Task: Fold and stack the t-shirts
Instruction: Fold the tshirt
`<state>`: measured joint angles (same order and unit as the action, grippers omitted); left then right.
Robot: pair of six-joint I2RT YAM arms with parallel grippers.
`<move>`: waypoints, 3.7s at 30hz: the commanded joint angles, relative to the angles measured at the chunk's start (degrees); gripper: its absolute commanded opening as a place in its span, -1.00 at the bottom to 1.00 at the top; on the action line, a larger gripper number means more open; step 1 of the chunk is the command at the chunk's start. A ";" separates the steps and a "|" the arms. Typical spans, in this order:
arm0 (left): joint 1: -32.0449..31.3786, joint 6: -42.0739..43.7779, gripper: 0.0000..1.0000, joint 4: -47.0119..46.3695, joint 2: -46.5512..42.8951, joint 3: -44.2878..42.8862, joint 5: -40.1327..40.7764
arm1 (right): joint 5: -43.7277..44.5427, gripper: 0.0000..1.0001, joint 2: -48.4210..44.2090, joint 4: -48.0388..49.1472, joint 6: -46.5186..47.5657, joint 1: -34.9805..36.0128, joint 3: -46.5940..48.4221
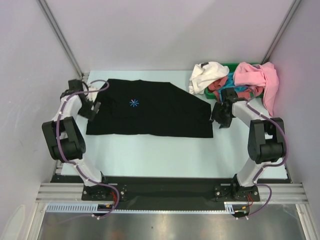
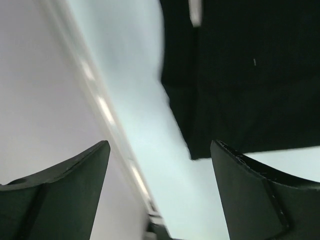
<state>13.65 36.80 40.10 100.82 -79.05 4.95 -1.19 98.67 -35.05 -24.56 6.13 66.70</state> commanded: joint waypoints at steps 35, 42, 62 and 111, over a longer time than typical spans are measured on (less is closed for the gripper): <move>8.67 2.57 -0.99 15.79 -7.47 16.63 -8.47 | -1.45 -1.00 -22.88 -12.76 -5.84 -0.95 -20.98; 9.47 7.24 -0.97 18.71 -13.19 23.41 -0.92 | 1.01 -0.81 -30.19 -18.56 -13.75 -0.68 -24.05; -11.18 7.41 0.18 16.32 -12.49 18.50 -7.50 | 5.86 0.43 -27.13 -14.00 -13.32 10.73 -8.42; -22.96 -1.90 -0.72 2.62 6.94 -2.78 -14.79 | 3.57 0.43 -20.80 -5.82 -14.29 15.23 -13.43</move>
<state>-8.23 36.01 45.84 109.75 -80.47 -6.35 2.92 77.01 -41.98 -39.00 21.12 53.36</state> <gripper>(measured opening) 0.138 0.715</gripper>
